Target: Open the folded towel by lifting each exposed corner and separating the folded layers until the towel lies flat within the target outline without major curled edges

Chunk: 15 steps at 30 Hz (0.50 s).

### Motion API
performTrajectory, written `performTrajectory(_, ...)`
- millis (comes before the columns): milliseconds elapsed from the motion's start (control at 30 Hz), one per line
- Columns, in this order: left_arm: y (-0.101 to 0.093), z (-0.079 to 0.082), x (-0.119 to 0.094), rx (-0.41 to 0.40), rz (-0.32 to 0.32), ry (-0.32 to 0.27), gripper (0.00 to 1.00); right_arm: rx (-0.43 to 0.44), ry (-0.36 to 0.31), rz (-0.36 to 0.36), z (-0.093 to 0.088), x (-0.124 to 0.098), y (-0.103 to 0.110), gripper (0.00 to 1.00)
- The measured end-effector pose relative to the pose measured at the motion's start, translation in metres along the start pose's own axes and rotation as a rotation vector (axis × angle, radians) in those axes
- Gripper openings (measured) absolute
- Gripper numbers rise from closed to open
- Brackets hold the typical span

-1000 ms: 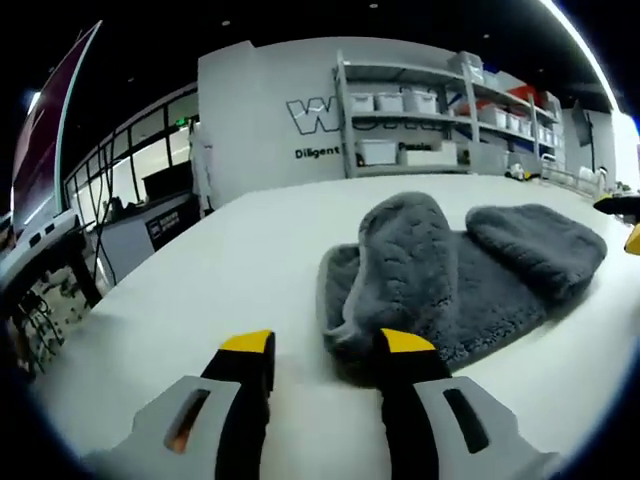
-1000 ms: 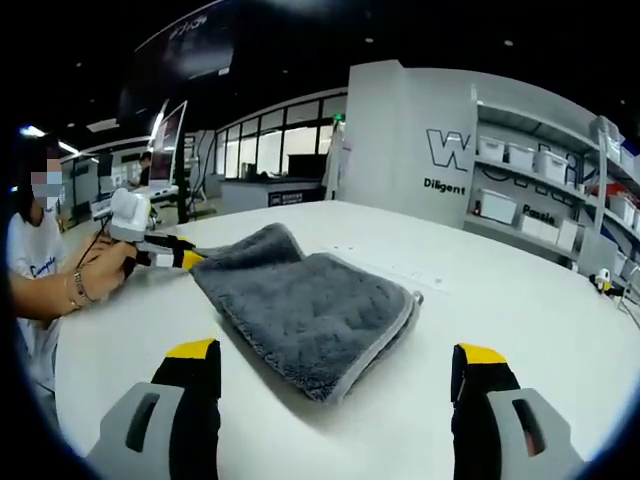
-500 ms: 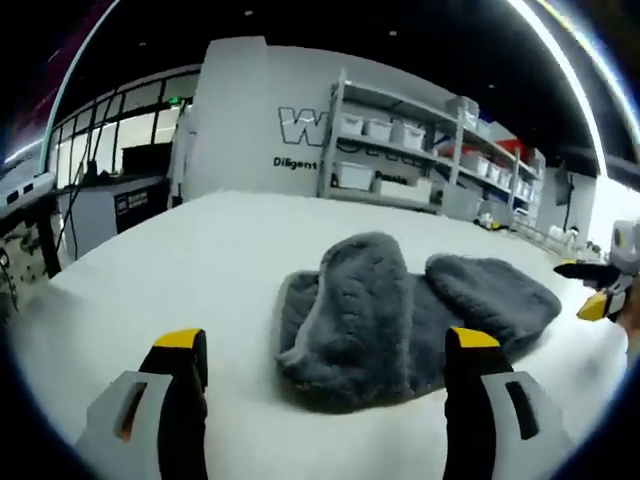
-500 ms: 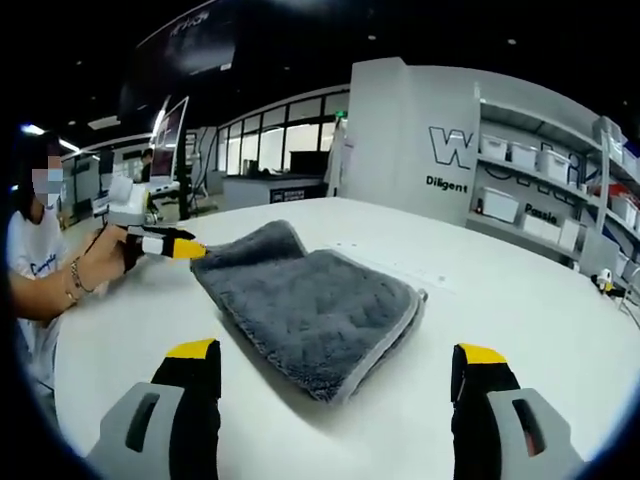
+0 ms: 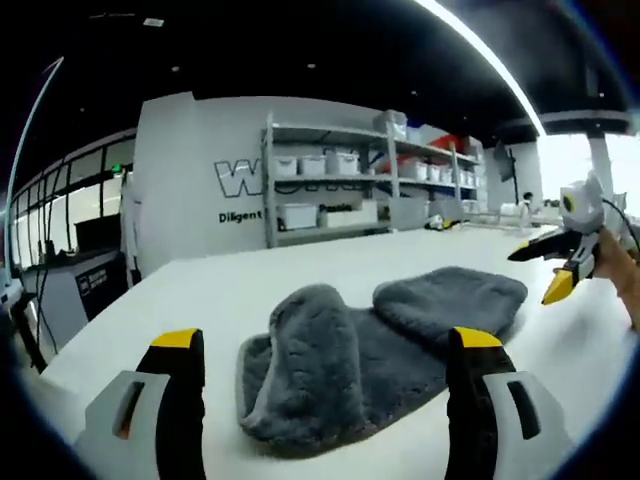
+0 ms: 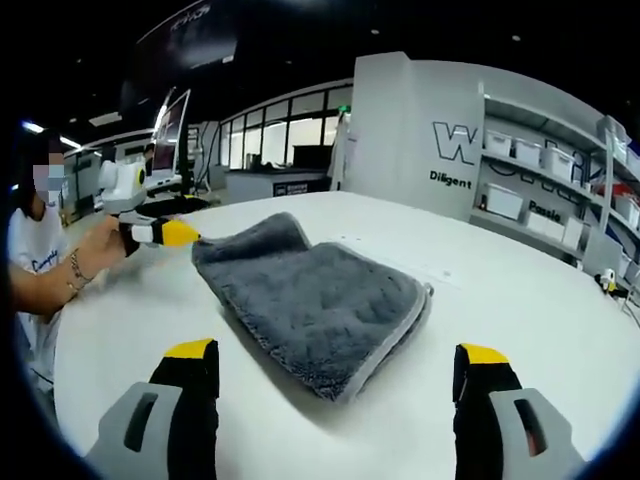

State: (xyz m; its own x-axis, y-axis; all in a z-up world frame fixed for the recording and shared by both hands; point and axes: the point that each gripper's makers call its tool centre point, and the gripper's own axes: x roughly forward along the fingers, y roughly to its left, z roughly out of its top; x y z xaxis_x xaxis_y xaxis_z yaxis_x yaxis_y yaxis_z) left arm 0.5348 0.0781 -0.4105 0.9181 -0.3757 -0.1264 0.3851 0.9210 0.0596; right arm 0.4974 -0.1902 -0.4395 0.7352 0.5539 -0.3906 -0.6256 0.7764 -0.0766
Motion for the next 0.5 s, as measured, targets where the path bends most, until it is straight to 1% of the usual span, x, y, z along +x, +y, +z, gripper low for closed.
performTrajectory(100,0.002,0.004,-0.009,-0.046,-0.005,-0.016,0.99,0.012,-0.012,0.001,0.002,-0.001,0.000,0.99)
performTrajectory(233,0.000,0.004,-0.016,-0.047,-0.012,-0.010,0.99,0.021,0.001,-0.008,-0.002,-0.001,-0.002,0.98)
performTrajectory(267,0.000,-0.003,-0.018,-0.040,-0.011,0.030,0.99,0.017,0.004,-0.007,-0.002,-0.001,-0.001,0.98)
performTrajectory(300,-0.004,-0.005,-0.019,-0.026,-0.027,0.049,0.99,0.019,0.010,-0.004,-0.004,-0.001,-0.001,0.98)
performTrajectory(400,-0.009,0.003,-0.020,-0.039,-0.045,0.016,0.99,0.039,0.016,-0.014,-0.007,0.000,-0.004,0.98)
performTrajectory(500,-0.013,0.004,-0.021,-0.042,-0.059,0.014,0.99,0.058,0.020,-0.015,-0.008,0.000,-0.006,0.95)
